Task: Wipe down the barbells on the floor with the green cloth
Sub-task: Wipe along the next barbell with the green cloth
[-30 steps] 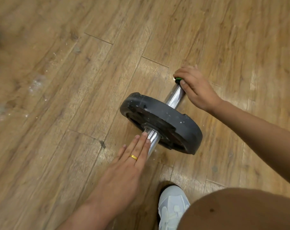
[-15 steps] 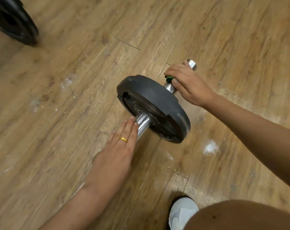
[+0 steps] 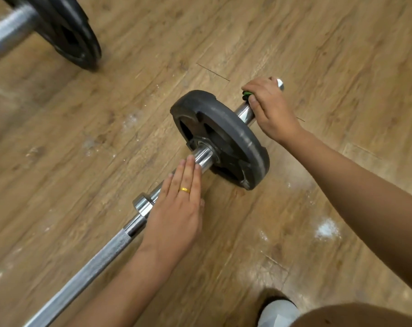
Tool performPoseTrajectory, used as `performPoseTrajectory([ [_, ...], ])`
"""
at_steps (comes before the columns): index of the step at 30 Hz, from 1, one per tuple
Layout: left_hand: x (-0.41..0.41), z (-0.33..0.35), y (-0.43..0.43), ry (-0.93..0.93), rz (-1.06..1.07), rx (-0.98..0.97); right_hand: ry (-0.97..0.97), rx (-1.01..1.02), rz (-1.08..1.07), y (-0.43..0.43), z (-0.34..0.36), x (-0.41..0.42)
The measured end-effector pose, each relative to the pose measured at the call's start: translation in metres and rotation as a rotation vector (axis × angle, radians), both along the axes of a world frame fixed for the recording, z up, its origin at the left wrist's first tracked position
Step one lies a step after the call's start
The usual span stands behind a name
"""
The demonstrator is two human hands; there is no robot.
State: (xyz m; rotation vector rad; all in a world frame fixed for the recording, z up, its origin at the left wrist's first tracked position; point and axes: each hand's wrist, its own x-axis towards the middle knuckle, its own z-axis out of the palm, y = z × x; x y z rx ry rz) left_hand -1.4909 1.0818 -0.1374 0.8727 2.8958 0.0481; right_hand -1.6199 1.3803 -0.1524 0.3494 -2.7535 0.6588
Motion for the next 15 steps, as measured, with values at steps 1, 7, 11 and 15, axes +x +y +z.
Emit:
performPoseTrajectory([
  [1, -0.002, 0.0, -0.001, 0.012, 0.008, -0.017, 0.013, 0.0, 0.027, -0.005, -0.002, -0.001],
  [7, -0.002, -0.003, 0.019, 0.043, 0.166, -0.158, -0.028, 0.035, 0.101, -0.004, -0.003, -0.015],
  [11, -0.006, -0.004, 0.022, 0.081, 0.187, -0.193, 0.035, -0.073, -0.068, -0.019, 0.0, -0.021],
  [15, -0.013, -0.01, 0.009, 0.15, 0.161, -0.149, -0.014, 0.036, 0.177, -0.017, -0.006, -0.018],
])
